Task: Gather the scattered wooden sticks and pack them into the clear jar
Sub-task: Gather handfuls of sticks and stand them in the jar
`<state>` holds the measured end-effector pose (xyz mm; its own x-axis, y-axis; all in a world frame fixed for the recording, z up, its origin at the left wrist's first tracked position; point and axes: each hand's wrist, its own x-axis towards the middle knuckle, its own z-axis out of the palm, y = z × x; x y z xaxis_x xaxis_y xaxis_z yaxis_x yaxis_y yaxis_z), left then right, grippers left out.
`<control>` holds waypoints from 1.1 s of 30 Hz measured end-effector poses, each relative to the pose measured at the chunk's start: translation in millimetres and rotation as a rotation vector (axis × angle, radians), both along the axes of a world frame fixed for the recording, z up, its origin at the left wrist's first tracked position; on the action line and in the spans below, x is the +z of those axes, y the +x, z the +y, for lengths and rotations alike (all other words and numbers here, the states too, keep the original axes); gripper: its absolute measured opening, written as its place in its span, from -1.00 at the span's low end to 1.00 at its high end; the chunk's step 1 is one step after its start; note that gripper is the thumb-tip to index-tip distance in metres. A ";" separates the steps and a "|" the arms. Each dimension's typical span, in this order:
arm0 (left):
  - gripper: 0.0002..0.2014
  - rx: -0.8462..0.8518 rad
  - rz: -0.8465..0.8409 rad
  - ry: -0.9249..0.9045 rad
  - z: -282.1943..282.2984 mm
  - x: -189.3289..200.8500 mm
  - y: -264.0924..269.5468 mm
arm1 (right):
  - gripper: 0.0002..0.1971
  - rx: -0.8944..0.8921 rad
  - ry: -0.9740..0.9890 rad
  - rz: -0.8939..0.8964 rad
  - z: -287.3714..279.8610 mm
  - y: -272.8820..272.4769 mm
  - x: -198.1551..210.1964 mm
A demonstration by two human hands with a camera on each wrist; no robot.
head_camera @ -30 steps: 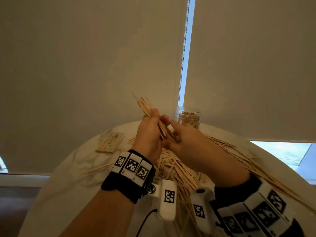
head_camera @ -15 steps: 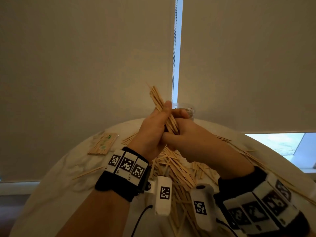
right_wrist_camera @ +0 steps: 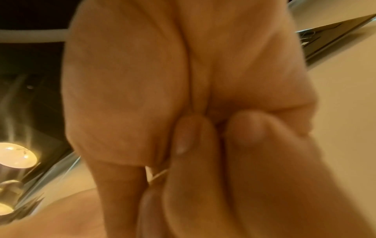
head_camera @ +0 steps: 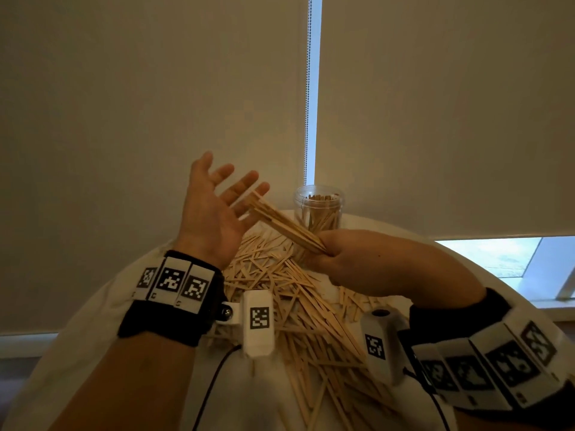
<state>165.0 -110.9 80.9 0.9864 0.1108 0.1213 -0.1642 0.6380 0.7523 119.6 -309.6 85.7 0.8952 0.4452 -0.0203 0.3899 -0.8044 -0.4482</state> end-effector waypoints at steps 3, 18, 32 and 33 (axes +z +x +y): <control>-0.60 -0.042 0.004 0.146 -14.6 3.4 -5.1 | -0.77 0.017 -0.046 -0.021 10.4 -1.8 -2.0; -0.50 0.064 -0.216 1.327 -43.0 -5.8 -23.4 | -0.71 -0.269 -0.128 -0.287 4.2 14.6 -9.0; -0.55 0.423 -0.223 0.834 -28.9 4.3 -14.1 | -0.74 -0.345 -0.065 -0.719 28.3 4.4 -6.5; -0.51 0.494 -0.214 0.828 -28.2 7.2 -15.4 | -0.78 -0.365 -0.063 -0.699 27.4 3.4 -6.0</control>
<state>149.6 -139.1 88.1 0.8003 0.3039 0.5168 -0.4551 -0.2533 0.8537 123.0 -282.2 79.7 0.7992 0.1376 0.5851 0.2710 -0.9514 -0.1464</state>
